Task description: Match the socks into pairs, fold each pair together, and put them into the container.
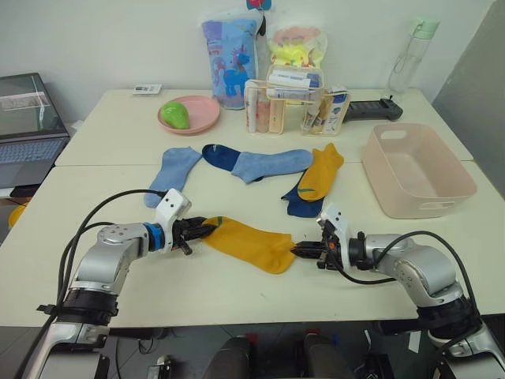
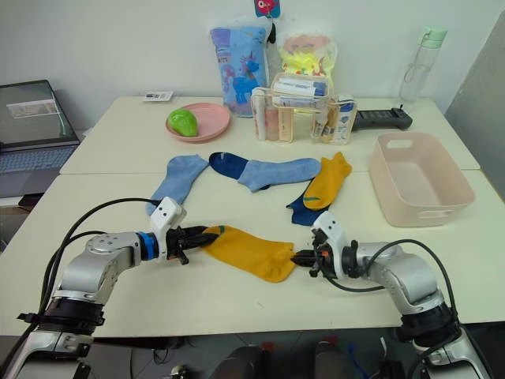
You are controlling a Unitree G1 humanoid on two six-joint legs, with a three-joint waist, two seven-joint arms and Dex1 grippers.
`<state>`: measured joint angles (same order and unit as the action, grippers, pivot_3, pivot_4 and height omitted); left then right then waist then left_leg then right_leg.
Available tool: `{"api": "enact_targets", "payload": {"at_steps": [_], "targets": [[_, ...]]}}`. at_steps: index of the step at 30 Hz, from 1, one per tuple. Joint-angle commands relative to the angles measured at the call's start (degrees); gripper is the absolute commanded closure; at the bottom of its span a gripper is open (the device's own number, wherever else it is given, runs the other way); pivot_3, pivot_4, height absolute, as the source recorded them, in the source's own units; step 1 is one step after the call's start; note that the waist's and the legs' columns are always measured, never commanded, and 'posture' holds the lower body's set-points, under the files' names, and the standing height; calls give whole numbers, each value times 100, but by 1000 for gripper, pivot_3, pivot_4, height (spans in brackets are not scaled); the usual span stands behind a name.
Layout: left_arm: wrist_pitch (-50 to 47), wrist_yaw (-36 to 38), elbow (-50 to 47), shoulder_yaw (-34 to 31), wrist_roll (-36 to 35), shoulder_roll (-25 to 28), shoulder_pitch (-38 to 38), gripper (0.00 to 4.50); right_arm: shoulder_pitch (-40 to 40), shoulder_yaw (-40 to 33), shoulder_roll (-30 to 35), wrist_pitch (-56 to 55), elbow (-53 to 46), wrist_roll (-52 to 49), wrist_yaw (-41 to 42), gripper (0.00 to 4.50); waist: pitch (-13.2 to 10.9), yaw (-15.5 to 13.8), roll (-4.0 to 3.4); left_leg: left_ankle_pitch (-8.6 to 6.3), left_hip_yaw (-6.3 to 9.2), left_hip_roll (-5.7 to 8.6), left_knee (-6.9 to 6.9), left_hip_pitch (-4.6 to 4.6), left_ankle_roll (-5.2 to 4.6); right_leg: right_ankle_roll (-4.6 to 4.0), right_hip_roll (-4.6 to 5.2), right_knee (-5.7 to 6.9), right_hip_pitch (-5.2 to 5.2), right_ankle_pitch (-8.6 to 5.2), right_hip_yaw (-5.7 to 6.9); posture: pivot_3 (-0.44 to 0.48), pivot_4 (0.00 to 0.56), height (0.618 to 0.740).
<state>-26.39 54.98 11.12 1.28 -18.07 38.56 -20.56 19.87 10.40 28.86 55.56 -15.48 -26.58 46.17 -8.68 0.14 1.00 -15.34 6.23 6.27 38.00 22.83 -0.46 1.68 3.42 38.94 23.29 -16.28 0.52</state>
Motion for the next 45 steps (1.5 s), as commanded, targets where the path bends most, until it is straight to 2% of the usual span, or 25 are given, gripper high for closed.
{"api": "enact_targets", "payload": {"at_steps": [1, 5, 10, 12, 16, 18, 23, 26, 34, 35, 39, 43, 44, 45], "targets": [[-137, 110, -423, -211, -227, 47, 133, 4477, 28, -271, 102, -91, -76, -125, 4, 4500, 0, 2, 0, 0, 0, 0, 0, 0, 0, 0, 0, 0, 0, 0, 0, 0, 150, 740], [-455, -80, -1130, -333, -393, -9, 611, 4477, 22, -424, 290, -136, -32, -143, 83, 4500, 0, 2, 0, 0, -1, 0, -1, 0, 0, 0, 0, 0, 0, 0, -2, 0, 150, 740], [-1299, -782, -2536, -549, -934, -423, 1502, 4477, -21, -729, 623, -9, -134, -353, 217, 4500, -1, -1, -2, -1, -2, -1, -1, 1, -2, 0, 1, -3, -1, 0, -4, 0, 150, 740], [-1454, -1171, -2896, -649, -1082, -714, 1698, 4477, -50, -822, 771, 41, -158, -415, 247, 4500, -1, -11, -2, -1, -1, 0, 0, -1, -2, 0, 1, -1, -4, 0, -2, 0, 150, 740], [-1626, -2383, -3653, -793, -1235, -1764, 2167, 4477, -131, -800, 1210, 188, -99, -481, 435, 4500, 0, -24, 3, -5, -5, 0, 7, 1, -9, 1, 2, -4, -9, 0, -2, 0, 150, 740], [-1692, -2607, -3909, -705, -1225, -1959, 2391, 4477, -120, -706, 1320, 259, -87, -523, 512, 4500, 0, -26, 2, -5, -6, 0, 5, 0, -8, 1, 2, -3, -9, 0, -2, 0, 150, 740], [-1619, -2811, -3999, -661, -1149, -2020, 2558, 4477, -123, -651, 1396, 414, -68, -587, 582, 4500, 1, -35, 2, -5, -7, -5, 4, -2, -9, 0, -2, 0, -9, 0, -1, 0, 150, 740], [-1342, -2640, -3786, -468, -864, -1756, 2555, 4477, -197, -584, 1436, 347, -34, -517, 605, 4500, 1, -45, 2, -5, -8, -4, 5, 0, -9, 0, -2, -3, -10, 0, -2, 0, 150, 740], [-1237, -2518, -3657, -434, -1053, -1772, 2511, 4477, -288, -509, 1406, -115, 170, -251, 560, 4500, 1, -57, 1, -5, -9, -4, 4, 0, -8, 0, -1, -5, -9, 0, -2, 0, 150, 740], [-1224, -2516, -3663, -435, -1050, -1768, 2517, 4290, -319, -508, 1410, -229, 159, -211, 577, 4500, 1, -57, 1, -5, -9, -4, 4, 0, -8, 0, -1, -5, -9, 0, -2, 0, 150, 740], [-1180, -2492, -3650, -527, -1105, -1731, 2517, 3269, -409, -678, 1367, -324, 121, -274, 551, 3498, 0, -59, 2, -5, -9, -4, 4, 0, -8, 0, -1, -5, -10, 0, -2, 0, 150, 740], [-1196, -2225, -3571, -931, -1288, -1345, 2237, 1964, -477, -960, 1490, -687, -58, -218, 577, 1999, 0, -62, 1, -5, -8, -5, 4, 0, -8, 0, -1, -4, -9, 0, -1, 0, 150, 740], [-1204, -2110, -3547, -1028, -1373, -1231, 2165, 1958, -464, -983, 1541, -763, -111, -215, 642, 1672, 0, -60, 1, -5, -8, -5, 4, 0, -8, 0, -2, -4, -9, 0, -1, 0, 150, 740], [-1208, -1994, -3517, -1108, -1435, -1109, 2098, 1958, -452, -990, 1594, -866, -147, -191, 704, 1672, 0, -60, 1, -5, -9, -4, 4, -1, -8, 0, -2, -3, -8, 0, -2, 0, 150, 740]]}}
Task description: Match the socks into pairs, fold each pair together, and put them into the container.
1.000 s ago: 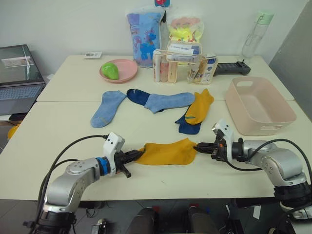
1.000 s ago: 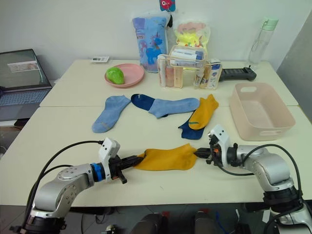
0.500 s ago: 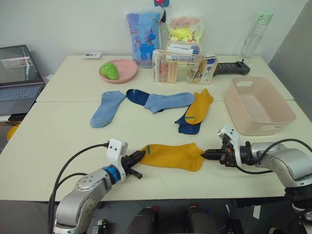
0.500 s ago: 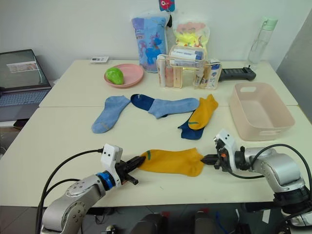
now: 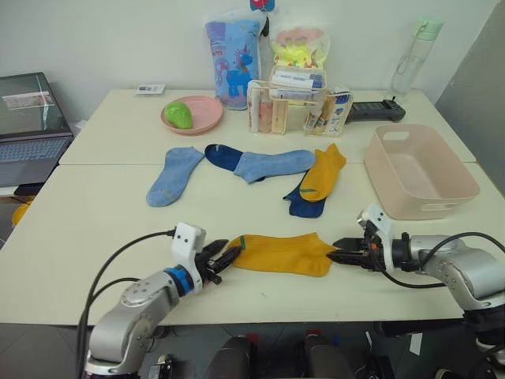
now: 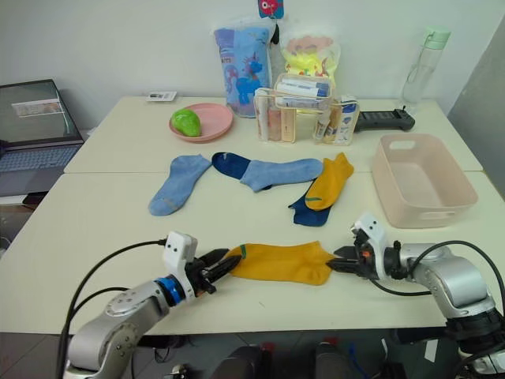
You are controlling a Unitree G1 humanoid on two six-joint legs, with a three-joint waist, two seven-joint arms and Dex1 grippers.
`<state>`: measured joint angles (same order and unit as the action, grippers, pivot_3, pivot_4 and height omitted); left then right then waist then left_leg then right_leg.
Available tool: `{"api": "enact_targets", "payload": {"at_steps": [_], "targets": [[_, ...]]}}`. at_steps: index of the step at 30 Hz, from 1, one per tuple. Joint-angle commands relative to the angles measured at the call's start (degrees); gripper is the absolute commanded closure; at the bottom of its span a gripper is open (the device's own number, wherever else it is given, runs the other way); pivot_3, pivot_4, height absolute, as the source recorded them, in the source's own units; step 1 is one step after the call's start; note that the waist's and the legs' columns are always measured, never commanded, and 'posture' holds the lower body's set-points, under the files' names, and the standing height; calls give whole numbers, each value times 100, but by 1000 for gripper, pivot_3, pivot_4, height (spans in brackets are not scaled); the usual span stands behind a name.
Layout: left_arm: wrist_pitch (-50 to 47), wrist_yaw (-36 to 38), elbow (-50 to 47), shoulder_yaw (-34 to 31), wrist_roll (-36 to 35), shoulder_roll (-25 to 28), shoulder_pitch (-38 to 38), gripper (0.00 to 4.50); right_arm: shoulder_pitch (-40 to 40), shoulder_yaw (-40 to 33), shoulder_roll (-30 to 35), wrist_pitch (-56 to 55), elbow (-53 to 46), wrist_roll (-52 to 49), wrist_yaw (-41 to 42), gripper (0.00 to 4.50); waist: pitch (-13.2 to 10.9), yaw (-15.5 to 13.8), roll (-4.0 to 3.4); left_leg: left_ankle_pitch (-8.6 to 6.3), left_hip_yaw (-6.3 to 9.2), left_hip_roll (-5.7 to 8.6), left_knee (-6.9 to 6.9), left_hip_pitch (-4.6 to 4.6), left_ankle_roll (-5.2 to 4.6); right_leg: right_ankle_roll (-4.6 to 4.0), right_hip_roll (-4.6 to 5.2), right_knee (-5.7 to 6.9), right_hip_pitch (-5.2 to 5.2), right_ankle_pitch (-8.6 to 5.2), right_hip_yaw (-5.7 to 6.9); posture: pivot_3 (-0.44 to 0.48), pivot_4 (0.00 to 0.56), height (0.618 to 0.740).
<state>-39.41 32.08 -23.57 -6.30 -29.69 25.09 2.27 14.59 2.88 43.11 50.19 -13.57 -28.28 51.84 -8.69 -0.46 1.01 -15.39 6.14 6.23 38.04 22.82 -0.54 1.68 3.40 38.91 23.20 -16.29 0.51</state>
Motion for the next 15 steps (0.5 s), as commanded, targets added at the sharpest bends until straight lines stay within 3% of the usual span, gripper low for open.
{"api": "enact_targets", "payload": {"at_steps": [1, 4, 7, 15], "targets": [[91, 387, 8, -413, -304, 358, -266, 1958, 89, -203, 204, -565, -344, 75, 188, 1672, 0, 1, 0, 0, 0, 0, 0, 0, 0, 0, 0, -1, 0, 0, 0, 0, 150, 740], [136, 704, 163, -413, -327, 686, -639, 1958, 266, -156, -10, -1162, -267, 193, 157, 1672, 0, 3, 1, 0, 0, 0, 0, -1, 0, 0, 0, -3, -1, 0, 0, 0, 150, 740], [624, 1231, 271, 17, 21, 956, -834, 1958, 433, 7, -316, -1554, -206, 262, 184, 1672, 0, 18, 1, 1, 0, -1, -1, -1, 1, 0, -1, -1, -1, 0, 0, 0, 150, 740], [2001, 1914, 1031, 1405, 1094, 833, -1095, 4476, 350, 976, -1081, -2541, 28, 1085, 35, 4382, -1, 40, -1, 2, 2, 1, -4, -2, 3, 0, 1, -3, 0, 0, 0, 0, 150, 740]]}}
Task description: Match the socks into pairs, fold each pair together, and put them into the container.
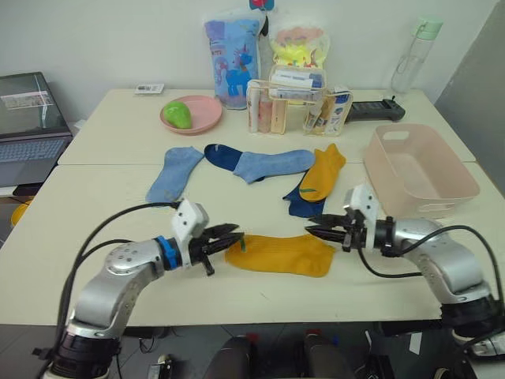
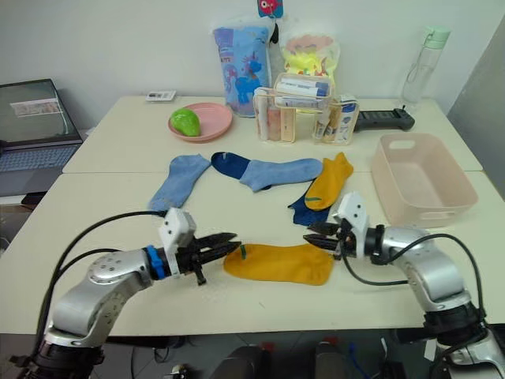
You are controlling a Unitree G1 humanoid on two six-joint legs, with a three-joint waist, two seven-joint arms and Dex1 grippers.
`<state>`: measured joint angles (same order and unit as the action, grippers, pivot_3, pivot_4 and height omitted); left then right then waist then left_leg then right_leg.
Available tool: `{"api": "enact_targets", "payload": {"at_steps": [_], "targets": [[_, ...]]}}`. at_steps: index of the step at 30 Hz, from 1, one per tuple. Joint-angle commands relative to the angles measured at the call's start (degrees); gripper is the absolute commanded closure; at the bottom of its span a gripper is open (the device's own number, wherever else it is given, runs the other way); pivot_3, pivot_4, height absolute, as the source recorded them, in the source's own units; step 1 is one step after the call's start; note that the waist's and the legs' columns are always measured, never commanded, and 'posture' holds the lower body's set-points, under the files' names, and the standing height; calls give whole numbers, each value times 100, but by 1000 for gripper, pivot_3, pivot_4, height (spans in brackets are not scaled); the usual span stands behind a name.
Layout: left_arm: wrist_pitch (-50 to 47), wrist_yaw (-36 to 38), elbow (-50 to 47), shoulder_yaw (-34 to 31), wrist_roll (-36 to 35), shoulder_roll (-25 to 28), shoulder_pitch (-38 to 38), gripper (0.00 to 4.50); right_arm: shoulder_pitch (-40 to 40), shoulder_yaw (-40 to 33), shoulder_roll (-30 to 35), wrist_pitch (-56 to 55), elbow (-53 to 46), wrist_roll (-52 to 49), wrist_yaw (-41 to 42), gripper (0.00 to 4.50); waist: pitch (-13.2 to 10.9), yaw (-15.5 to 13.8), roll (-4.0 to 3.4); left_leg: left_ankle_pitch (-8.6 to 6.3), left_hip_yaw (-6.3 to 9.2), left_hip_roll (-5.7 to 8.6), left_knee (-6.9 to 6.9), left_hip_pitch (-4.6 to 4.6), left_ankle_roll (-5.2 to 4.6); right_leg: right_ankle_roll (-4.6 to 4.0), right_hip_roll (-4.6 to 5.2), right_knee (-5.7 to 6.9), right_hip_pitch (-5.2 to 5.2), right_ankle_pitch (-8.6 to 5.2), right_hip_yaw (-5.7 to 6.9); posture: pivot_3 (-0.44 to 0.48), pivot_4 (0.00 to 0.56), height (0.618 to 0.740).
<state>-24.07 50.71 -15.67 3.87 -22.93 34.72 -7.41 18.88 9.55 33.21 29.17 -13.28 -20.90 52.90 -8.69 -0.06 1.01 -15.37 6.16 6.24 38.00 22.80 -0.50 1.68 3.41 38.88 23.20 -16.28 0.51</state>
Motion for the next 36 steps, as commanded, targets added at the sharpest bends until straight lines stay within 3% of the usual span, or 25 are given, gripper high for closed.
{"api": "enact_targets", "payload": {"at_steps": [1, 6, 10, 19, 24, 30, 36], "targets": [[531, 17, 343, 466, 480, -208, -152, 4495, -158, 396, -103, -548, 33, 464, -82, 4449, 0, -1, 0, 0, 0, 0, 0, 0, 0, 0, 0, 1, 0, 0, 0, 0, 150, 740], [988, -180, 1010, 601, 1002, -317, -201, 4495, -509, 704, 15, -1354, 574, 1147, -123, 4449, 0, -1, 0, 0, 0, 2, 2, 0, 0, 0, 0, 1, 1, 0, 0, 0, 150, 740], [1121, -108, 1271, 503, 1074, -247, -126, 4495, -660, 454, 91, -1544, 764, 1128, -121, 4449, 2, 0, -1, 0, 0, 2, 2, -5, 0, 1, 0, 3, -1, 0, -2, 0, 150, 740], [1126, 367, 801, 102, 501, -78, 113, 4495, -876, -130, 296, -1850, 582, 585, 266, 4449, 2, 3, -2, 0, 1, 1, 2, -5, -1, 1, 0, 3, -3, 0, -2, 0, 150, 740], [1119, 426, 494, 157, 522, -9, 265, 4495, -912, 2, 239, -1568, 123, 349, 412, 4449, 2, 4, -2, -1, 1, 1, 1, -5, -1, 1, 0, 3, -2, 0, -2, 0, 150, 740], [1075, 305, 531, 350, 997, 234, 479, 4495, -1212, 436, 498, -1845, 259, 1078, 406, 4449, 2, -4, -3, -1, 2, 1, 0, -4, -2, 0, 0, 3, -2, 0, -1, 0, 150, 740], [1073, 337, 667, 191, 1005, 340, 538, 4495, -1460, 156, 837, -2215, 480, 1203, 458, 4449, 4, -9, -3, -1, 1, 2, 1, -9, -2, 1, 0, 2, -7, 0, -2, 0, 150, 740]]}}
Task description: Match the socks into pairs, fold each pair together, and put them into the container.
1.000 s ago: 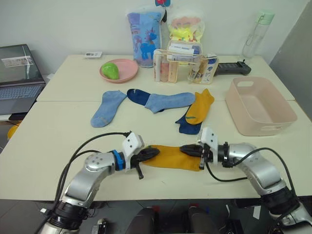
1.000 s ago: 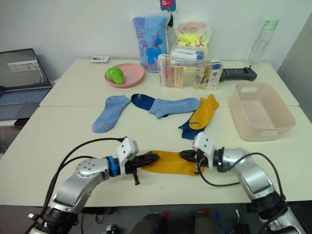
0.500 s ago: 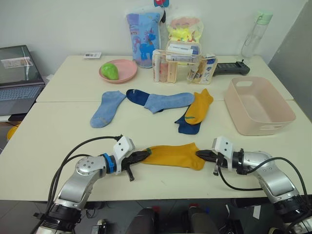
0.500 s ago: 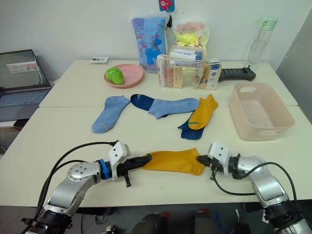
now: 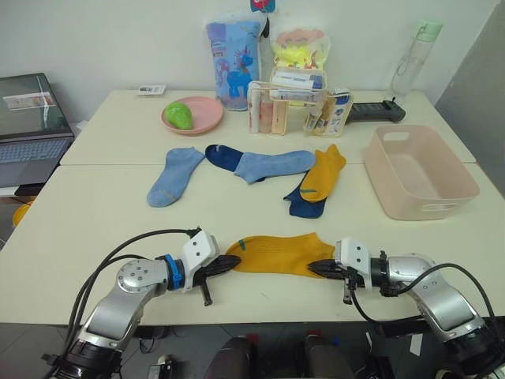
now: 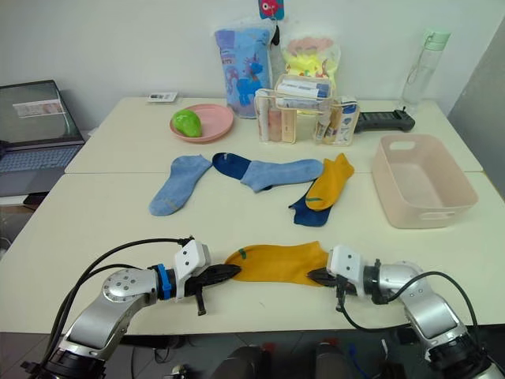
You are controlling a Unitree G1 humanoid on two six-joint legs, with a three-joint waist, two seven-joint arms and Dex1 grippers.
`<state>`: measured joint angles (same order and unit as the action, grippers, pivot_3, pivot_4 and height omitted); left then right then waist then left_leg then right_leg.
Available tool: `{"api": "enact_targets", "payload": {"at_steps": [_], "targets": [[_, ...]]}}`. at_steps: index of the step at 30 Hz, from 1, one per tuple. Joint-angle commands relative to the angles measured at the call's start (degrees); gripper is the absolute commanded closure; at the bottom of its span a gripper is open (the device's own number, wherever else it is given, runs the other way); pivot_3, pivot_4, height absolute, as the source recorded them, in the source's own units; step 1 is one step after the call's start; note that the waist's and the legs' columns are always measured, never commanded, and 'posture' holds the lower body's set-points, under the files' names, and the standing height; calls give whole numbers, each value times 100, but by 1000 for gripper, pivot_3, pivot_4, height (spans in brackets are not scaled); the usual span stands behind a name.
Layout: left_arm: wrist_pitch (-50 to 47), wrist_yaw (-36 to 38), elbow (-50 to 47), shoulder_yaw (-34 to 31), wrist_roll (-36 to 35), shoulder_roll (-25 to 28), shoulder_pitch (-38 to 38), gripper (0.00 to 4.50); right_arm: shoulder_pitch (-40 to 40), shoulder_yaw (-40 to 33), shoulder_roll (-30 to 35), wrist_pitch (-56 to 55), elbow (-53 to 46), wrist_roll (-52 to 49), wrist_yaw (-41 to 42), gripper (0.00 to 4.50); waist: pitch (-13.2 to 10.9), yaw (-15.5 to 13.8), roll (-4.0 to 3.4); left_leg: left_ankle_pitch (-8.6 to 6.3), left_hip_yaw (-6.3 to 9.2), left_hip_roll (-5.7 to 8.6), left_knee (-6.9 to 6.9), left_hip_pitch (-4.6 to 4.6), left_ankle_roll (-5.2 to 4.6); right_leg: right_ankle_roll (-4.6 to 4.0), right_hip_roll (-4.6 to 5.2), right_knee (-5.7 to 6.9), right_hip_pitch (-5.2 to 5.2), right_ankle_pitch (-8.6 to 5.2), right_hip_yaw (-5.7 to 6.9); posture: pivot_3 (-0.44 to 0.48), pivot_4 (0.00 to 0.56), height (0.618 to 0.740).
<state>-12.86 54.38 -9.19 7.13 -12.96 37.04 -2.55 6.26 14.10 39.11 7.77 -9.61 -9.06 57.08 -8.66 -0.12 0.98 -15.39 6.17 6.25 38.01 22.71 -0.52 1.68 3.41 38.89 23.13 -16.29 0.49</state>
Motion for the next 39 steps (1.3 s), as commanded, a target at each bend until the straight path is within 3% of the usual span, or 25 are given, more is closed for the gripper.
{"api": "enact_targets", "payload": {"at_steps": [1, 8, 9, 12, 19, 23, 26, 31, 39], "targets": [[-79, -23, 21, -181, -22, 127, 63, 4495, -295, -427, 346, -114, 110, -64, 102, 4449, 0, -9, 0, 0, 0, 0, 0, 0, 0, 0, 0, 0, 0, 0, 0, 0, 150, 740], [-1205, -90, -642, -906, -1465, -145, 4, 4495, -349, -1213, 406, 341, -428, -853, -22, 4449, -2, -19, -1, -1, 0, -3, 1, 3, -2, 0, -2, 2, 2, 0, 0, 0, 150, 740], [-1262, -325, -555, -1167, -1588, -255, -110, 4325, -280, -1487, 233, 552, -450, -1070, -327, 4482, -1, -9, -1, -1, 1, -4, 1, 3, -1, 0, -2, 2, 2, 0, 0, 0, 150, 740], [-1282, -984, -311, -1783, -1735, -516, -373, 3605, -61, -2094, -217, 952, -453, -1385, -1142, 3909, -2, -15, 1, 0, 0, -4, 2, 2, 0, 0, -3, 3, 2, 0, 0, 0, 150, 740], [-531, -1893, 287, -1984, -970, -866, -280, 1297, 141, -1944, -589, 589, 42, -413, -2117, 1390, -1, -17, -1, 0, -4, -2, -2, 1, 2, 0, -2, -1, 3, 0, -2, 0, 150, 740], [-186, -2091, 471, -1984, -713, -992, -150, 31, 219, -1823, -694, 452, 274, -188, -2213, 24, -1, -9, -1, 1, -8, -1, -1, 1, 3, 0, -2, 6, 6, 0, -6, 0, 150, 740], [-139, -2043, 429, -1973, -731, -978, -129, 31, 317, -1701, -697, 404, 376, -45, -2203, 24, -1, 0, -1, 1, -9, -1, 1, 1, 3, 0, -2, 6, 6, 0, -7, 0, 150, 740], [-907, -1605, -277, -1803, -1442, -880, -311, 31, 711, -1377, -672, 352, 598, 277, -2121, 24, -1, 18, -1, 1, -7, -2, 2, 2, 3, 0, -2, 7, 6, 0, -6, 0, 150, 740], [-1866, -745, -1361, -728, -1835, -347, -1262, 31, 2191, -635, -775, 305, 1758, 837, -1824, 24, -1, 35, -2, 1, -11, -2, -2, 0, 4, 0, -3, 5, 7, 0, -7, 0, 150, 740]]}}
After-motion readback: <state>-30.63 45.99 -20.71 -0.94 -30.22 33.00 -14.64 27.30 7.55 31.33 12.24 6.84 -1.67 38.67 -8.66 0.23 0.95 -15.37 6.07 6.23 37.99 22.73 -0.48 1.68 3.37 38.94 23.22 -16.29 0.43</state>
